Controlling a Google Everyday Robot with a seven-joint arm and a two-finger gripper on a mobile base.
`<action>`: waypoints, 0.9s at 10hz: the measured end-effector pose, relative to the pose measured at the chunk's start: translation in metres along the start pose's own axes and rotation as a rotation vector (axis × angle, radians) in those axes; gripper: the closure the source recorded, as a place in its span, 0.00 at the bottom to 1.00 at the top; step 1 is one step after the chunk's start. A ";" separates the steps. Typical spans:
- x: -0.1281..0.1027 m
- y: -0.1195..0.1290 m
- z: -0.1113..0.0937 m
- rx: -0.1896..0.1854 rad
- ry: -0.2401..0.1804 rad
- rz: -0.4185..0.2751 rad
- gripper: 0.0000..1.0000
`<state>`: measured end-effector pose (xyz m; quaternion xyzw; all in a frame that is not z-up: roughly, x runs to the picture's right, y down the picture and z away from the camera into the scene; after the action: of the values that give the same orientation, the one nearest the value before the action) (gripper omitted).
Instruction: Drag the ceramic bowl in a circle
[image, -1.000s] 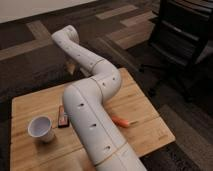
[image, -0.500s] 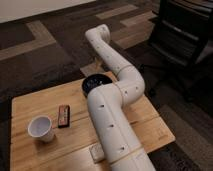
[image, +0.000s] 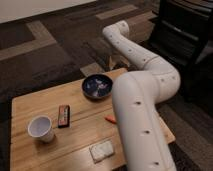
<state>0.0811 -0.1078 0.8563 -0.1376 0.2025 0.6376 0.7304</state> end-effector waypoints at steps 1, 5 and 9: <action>0.044 0.005 -0.016 -0.004 -0.011 0.016 0.35; 0.191 0.041 -0.036 -0.006 0.026 -0.013 0.35; 0.172 0.184 -0.066 -0.125 0.014 -0.387 0.35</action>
<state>-0.0907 0.0399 0.7279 -0.2235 0.1374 0.4956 0.8280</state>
